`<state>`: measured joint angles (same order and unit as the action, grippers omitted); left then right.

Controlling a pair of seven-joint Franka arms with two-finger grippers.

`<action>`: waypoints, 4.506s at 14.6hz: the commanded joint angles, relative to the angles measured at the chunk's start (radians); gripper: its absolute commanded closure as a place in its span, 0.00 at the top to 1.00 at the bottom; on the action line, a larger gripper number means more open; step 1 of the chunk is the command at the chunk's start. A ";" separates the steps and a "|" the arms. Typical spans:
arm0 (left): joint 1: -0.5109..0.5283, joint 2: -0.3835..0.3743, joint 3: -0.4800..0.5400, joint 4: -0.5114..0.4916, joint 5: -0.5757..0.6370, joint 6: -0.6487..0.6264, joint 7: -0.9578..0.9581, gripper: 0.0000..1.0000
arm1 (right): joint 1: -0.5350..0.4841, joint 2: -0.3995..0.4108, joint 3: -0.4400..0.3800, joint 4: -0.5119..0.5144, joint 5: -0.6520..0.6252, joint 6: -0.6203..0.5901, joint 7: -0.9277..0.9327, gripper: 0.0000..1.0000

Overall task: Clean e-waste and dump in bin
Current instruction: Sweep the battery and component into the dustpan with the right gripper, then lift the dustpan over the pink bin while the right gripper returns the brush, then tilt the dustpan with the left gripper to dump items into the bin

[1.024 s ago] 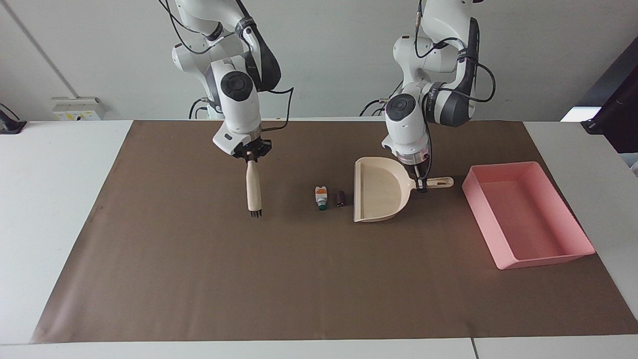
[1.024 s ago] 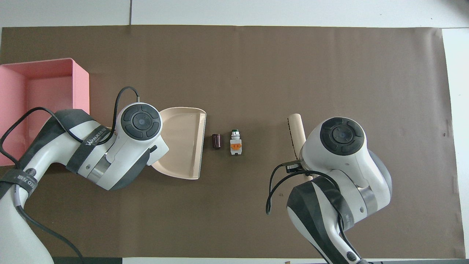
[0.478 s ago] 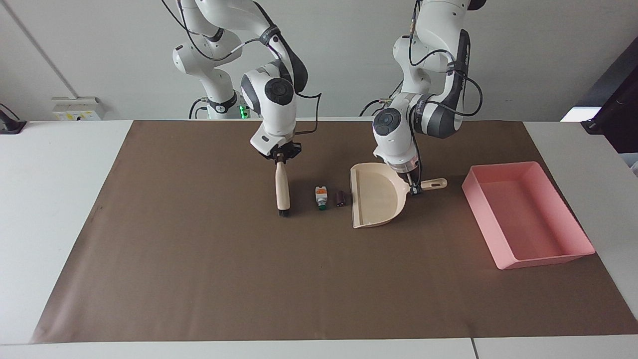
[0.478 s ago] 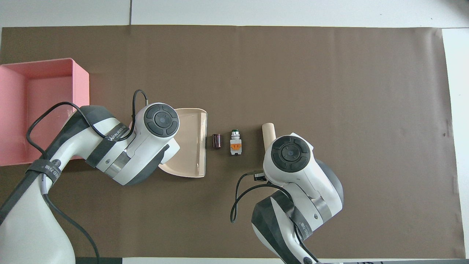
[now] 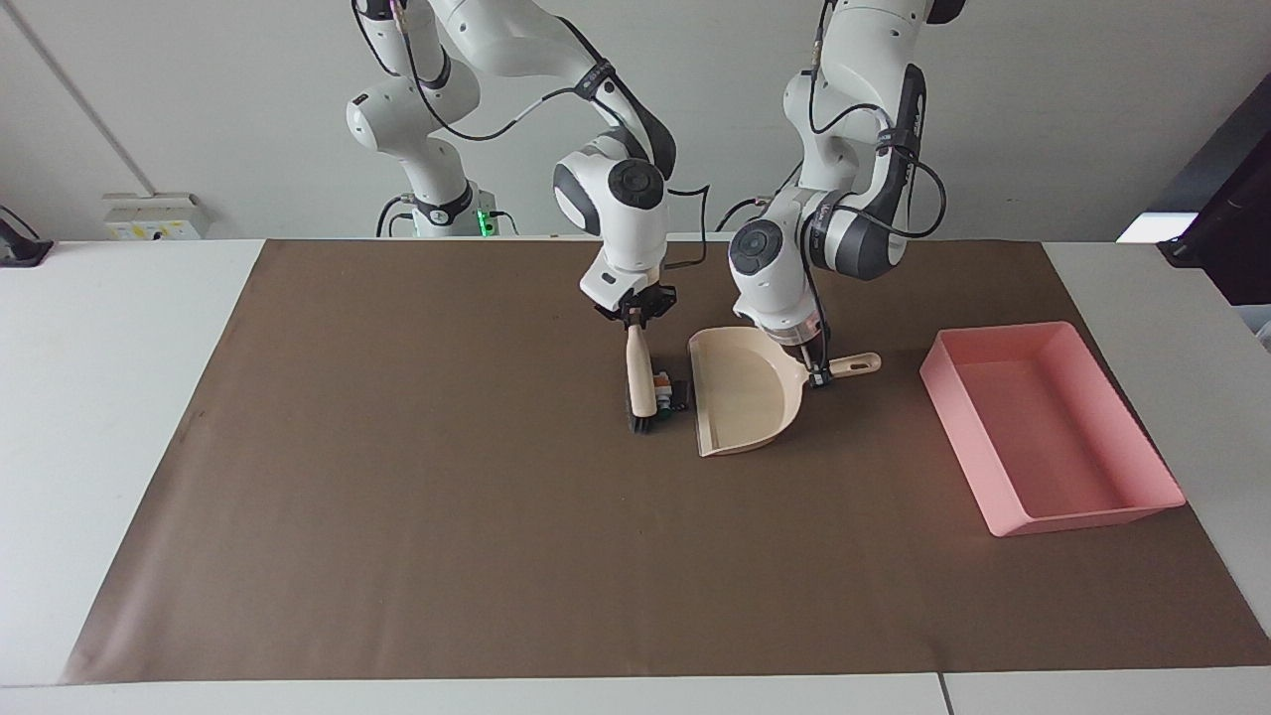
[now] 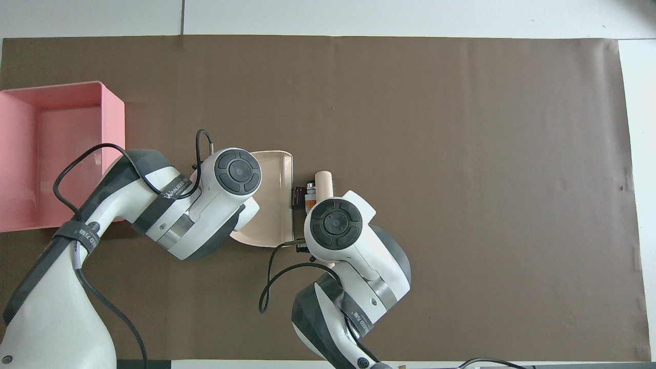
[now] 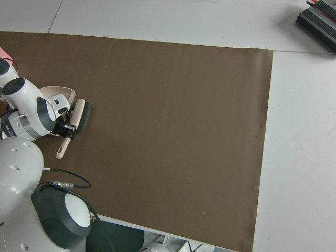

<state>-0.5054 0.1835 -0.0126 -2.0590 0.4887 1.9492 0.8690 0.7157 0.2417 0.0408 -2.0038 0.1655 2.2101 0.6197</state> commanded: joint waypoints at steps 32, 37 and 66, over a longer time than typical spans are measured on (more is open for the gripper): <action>0.300 -0.093 0.003 0.166 -0.211 -0.010 0.550 0.00 | -0.820 -0.334 0.005 -0.140 -0.207 -0.347 -0.684 0.00; 0.487 -0.033 0.005 0.336 -0.274 -0.082 0.697 0.00 | -0.907 -0.283 0.005 -0.211 -0.189 -0.218 -0.754 0.00; 0.455 0.022 0.146 0.277 0.729 -0.202 0.212 0.00 | -0.897 -0.312 0.014 0.047 -0.188 -0.255 -0.659 1.00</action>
<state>-0.0325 0.2421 0.1205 -1.7393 1.1552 1.7833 1.1033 -0.1765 -0.0743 0.0427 -2.0576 0.0031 2.0490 -0.1318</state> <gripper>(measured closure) 0.670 0.000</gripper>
